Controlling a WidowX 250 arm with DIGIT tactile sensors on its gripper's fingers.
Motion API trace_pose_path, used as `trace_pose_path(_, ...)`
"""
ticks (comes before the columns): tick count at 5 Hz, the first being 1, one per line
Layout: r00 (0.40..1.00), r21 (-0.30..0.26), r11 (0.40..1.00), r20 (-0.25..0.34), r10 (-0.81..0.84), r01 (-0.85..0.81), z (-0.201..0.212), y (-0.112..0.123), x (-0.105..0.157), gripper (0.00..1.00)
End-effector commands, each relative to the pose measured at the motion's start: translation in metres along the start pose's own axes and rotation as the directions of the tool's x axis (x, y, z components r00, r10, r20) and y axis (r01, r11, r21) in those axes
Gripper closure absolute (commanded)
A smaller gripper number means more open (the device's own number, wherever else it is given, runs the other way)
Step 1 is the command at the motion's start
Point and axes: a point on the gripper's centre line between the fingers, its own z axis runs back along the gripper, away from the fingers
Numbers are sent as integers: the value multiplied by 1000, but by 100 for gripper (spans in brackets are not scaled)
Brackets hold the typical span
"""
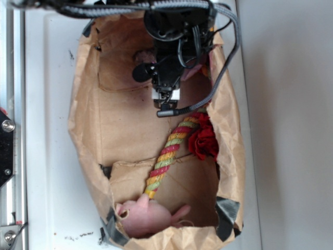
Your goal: Grab the rock.
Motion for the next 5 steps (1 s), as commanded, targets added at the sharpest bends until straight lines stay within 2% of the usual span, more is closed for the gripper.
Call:
trace_pose_path(1,998,110,993,51,40,-45,3,23,15,0)
trace_pose_path(2,998,155,986,44,46,-52,-2,30,11,0)
trace_pose_path(3,998,171,984,35,44,-49,-2,33,6,0)
trace_pose_path(4,998,155,987,36,41,-46,6,35,2,0)
trace_pose_path(5,999,205,978,24,43,-47,0,36,0,0)
